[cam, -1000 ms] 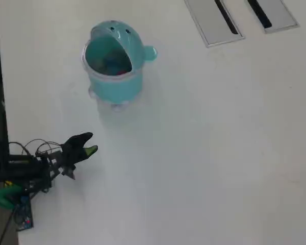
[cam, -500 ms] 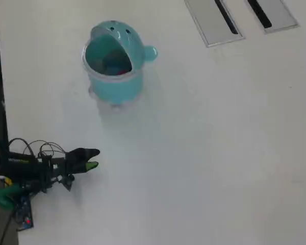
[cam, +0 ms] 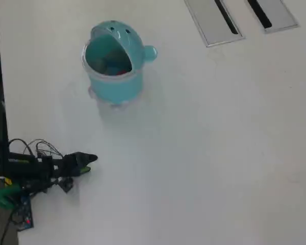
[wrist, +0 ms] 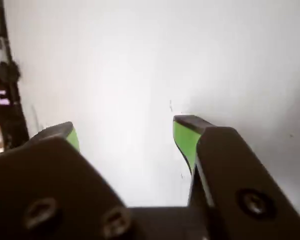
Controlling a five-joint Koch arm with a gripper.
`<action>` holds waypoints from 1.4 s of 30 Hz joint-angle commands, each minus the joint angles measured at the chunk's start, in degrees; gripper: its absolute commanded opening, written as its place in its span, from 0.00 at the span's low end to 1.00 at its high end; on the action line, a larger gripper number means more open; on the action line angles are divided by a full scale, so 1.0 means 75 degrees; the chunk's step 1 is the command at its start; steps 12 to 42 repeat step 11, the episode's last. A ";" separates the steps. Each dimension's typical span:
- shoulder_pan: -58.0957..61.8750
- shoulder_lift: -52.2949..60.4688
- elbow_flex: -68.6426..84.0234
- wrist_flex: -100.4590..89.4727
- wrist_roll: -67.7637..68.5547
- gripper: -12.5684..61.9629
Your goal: Grasp RGB lego blocks and put them in the bin one by one.
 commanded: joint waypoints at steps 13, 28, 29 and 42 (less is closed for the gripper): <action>0.0012 0.0410 0.0609 0.0504 0.0176 0.63; 0.0012 0.0410 0.0609 0.0504 0.0176 0.63; 0.0012 0.0410 0.0609 0.0504 0.0176 0.63; 0.0012 0.0410 0.0609 0.0504 0.0176 0.63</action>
